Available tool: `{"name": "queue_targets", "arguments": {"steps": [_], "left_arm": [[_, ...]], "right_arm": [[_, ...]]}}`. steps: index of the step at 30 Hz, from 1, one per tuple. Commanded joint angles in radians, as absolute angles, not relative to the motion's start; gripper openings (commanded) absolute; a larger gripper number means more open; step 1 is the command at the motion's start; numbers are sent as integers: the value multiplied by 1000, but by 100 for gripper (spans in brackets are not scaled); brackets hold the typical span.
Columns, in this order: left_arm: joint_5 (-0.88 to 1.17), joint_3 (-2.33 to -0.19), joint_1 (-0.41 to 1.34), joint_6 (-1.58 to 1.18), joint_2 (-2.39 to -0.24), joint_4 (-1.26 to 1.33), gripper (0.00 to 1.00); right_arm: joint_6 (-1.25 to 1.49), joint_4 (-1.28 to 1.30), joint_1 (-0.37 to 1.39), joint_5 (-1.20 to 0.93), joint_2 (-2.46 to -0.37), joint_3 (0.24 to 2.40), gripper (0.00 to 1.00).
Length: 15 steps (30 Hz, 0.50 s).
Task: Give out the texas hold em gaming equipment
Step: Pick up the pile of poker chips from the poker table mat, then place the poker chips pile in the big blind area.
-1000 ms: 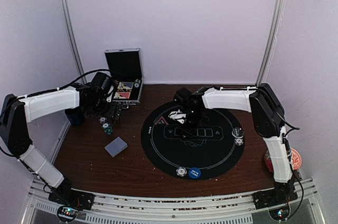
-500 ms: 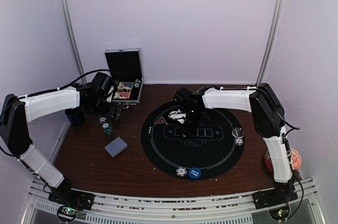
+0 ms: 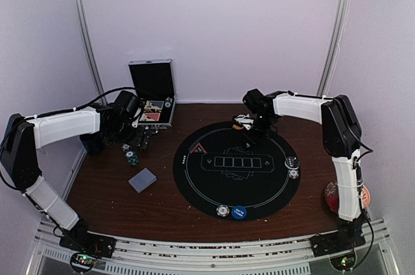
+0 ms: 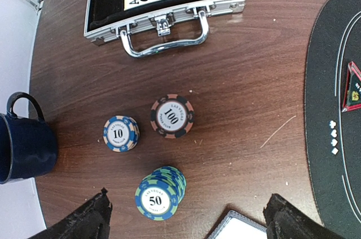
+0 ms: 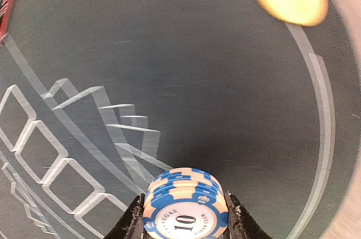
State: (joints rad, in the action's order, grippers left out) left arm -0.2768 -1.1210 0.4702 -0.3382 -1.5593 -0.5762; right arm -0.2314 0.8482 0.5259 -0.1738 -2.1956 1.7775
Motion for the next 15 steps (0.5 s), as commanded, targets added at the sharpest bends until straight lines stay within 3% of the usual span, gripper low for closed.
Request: {"name": "queue_targets", "arguments": {"steps": [1, 15], "left_arm": [[-272, -1114, 467, -342, -1565, -548, 98], [-272, -1113, 468, -344, -1576, -548, 98]], "right_arm": [[-205, 843, 472, -128, -2188, 1847, 20], [-189, 864, 377, -74, -2409, 2152, 20]]}}
